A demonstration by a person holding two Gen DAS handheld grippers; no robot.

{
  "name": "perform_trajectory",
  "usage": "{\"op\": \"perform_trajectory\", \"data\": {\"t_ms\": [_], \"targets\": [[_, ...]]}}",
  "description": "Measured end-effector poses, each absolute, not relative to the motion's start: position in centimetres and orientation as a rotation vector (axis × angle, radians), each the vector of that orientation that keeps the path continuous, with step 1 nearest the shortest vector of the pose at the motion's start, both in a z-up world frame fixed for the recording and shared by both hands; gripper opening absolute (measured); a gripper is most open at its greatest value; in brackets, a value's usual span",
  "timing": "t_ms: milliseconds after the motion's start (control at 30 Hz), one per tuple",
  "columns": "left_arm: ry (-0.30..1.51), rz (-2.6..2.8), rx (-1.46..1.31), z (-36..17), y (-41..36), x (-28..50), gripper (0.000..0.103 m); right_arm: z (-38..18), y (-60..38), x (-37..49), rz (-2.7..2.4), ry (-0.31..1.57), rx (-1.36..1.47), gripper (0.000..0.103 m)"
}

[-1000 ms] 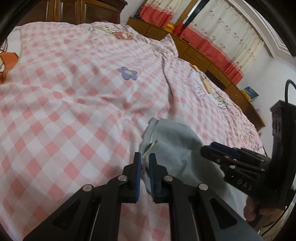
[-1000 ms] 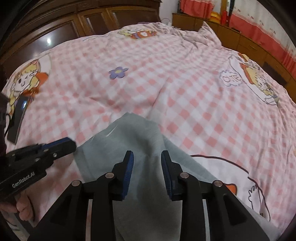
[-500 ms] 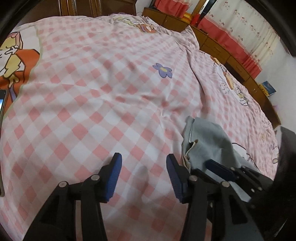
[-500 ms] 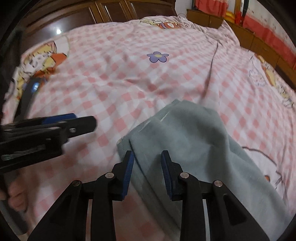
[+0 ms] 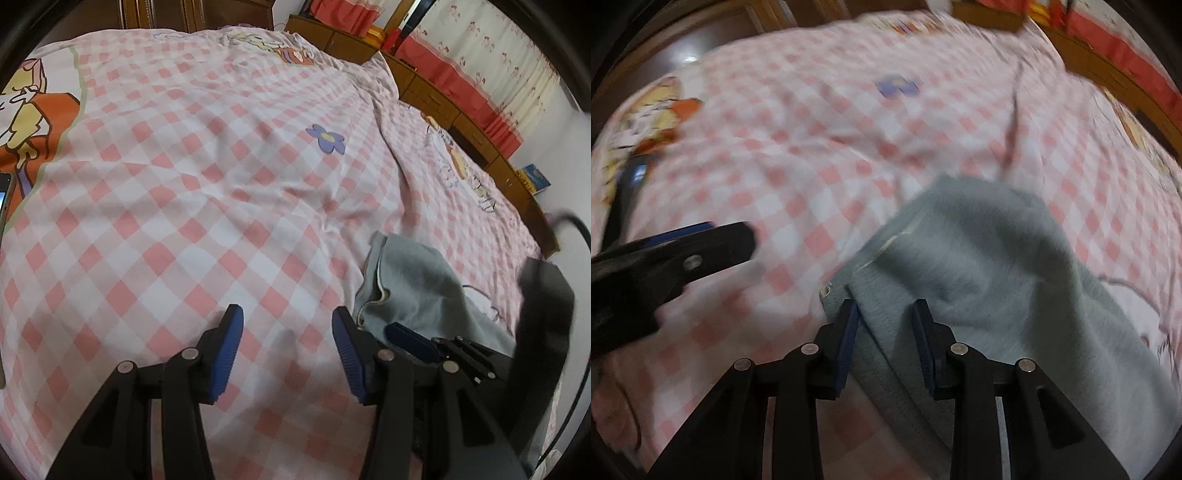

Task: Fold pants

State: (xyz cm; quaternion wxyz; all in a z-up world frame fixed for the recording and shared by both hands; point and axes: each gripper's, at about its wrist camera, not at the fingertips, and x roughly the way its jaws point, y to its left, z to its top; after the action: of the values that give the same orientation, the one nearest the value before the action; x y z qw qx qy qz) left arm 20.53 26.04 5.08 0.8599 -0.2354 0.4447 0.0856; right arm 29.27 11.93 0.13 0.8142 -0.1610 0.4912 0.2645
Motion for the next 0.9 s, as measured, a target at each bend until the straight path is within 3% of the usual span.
{"op": "perform_trajectory", "data": {"t_ms": [33,67,267,333,467,567,900], "targets": [[0.936,0.18,-0.495,5.0,26.1,20.5,0.052,0.1,11.7,29.7,0.539,1.061,-0.288,0.02],[0.937,0.181,-0.498,4.9,26.1,20.5,0.052,0.3,11.5,30.0,0.537,1.066,-0.241,0.005],[0.907,0.191,-0.524,5.2,26.2,20.3,0.052,2.6,9.9,29.8,0.665,1.07,0.039,0.004],[0.906,0.209,-0.511,5.2,26.1,20.2,0.051,2.3,10.6,29.5,0.689,1.086,0.004,0.004],[0.907,0.219,-0.508,5.2,26.0,20.3,0.051,0.4,11.1,29.9,0.668,1.13,-0.019,0.009],[0.874,0.214,-0.49,6.0,25.7,20.2,0.051,1.3,9.7,29.9,0.741,1.187,0.12,0.024],[0.818,0.029,-0.465,7.8,21.3,20.7,0.052,7.3,-2.8,29.5,0.56,1.075,-0.057,0.031]]}}
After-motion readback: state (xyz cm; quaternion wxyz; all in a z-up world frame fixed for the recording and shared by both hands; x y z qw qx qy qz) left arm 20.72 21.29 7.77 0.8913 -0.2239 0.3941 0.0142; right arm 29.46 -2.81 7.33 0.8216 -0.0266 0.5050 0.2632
